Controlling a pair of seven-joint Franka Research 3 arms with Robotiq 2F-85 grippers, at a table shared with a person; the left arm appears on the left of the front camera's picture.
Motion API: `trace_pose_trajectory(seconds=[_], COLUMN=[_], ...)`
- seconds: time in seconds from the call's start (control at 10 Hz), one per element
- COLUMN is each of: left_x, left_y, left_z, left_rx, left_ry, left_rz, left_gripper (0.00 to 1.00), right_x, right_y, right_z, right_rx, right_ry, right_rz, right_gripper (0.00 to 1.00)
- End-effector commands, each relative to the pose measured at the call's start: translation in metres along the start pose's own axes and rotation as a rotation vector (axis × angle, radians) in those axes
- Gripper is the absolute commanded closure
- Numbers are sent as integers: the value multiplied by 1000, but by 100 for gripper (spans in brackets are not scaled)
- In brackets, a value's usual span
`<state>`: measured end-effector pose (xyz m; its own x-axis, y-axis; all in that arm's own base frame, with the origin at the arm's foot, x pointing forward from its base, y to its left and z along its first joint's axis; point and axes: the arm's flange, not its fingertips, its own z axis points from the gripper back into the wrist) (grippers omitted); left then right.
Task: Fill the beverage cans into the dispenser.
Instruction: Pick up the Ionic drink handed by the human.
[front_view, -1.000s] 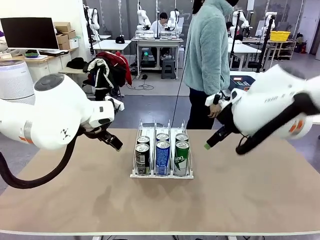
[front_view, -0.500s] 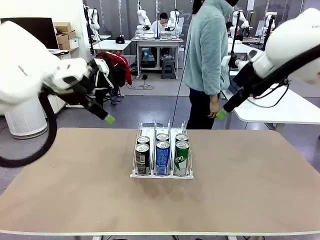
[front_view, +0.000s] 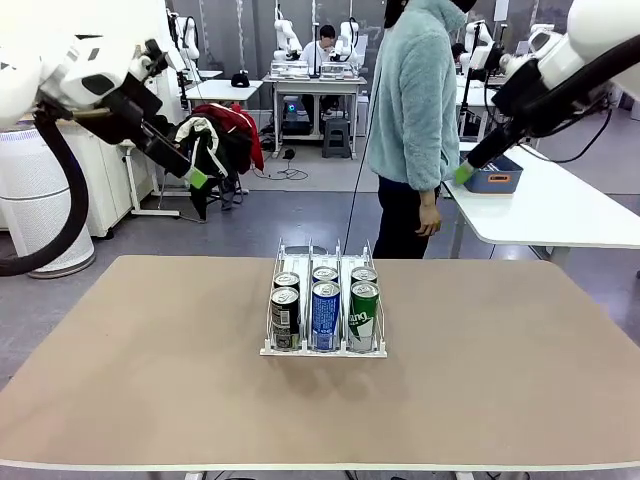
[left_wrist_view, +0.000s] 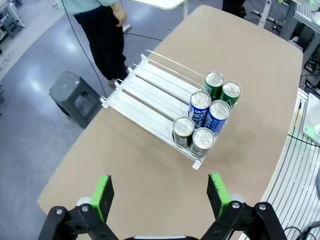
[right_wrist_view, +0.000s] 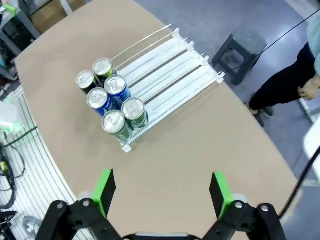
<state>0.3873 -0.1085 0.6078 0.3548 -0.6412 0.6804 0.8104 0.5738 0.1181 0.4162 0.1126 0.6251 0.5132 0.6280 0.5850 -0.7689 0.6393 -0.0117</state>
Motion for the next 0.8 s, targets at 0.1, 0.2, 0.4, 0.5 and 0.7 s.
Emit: trace_pose_trajectory(seconds=[0.1,0.2,0.4,0.5,0.7], left_x=[0,0,0,3,24], left_y=[0,0,0,-2,1], left_z=[0,0,0,2,30], left_rx=[0,0,0,12,-104], left_ry=[0,0,0,3,-70], left_rz=[0,0,0,-7,-12], left_gripper=[0,0,0,0,0], right_x=[0,0,0,4,22], right_y=[0,0,0,0,-10], right_z=[0,0,0,4,19], right_rx=[0,0,0,-9,63], right_ry=[0,0,0,-7,-20], right_rz=[0,0,0,-3,-58], right_gripper=[0,0,0,0,0])
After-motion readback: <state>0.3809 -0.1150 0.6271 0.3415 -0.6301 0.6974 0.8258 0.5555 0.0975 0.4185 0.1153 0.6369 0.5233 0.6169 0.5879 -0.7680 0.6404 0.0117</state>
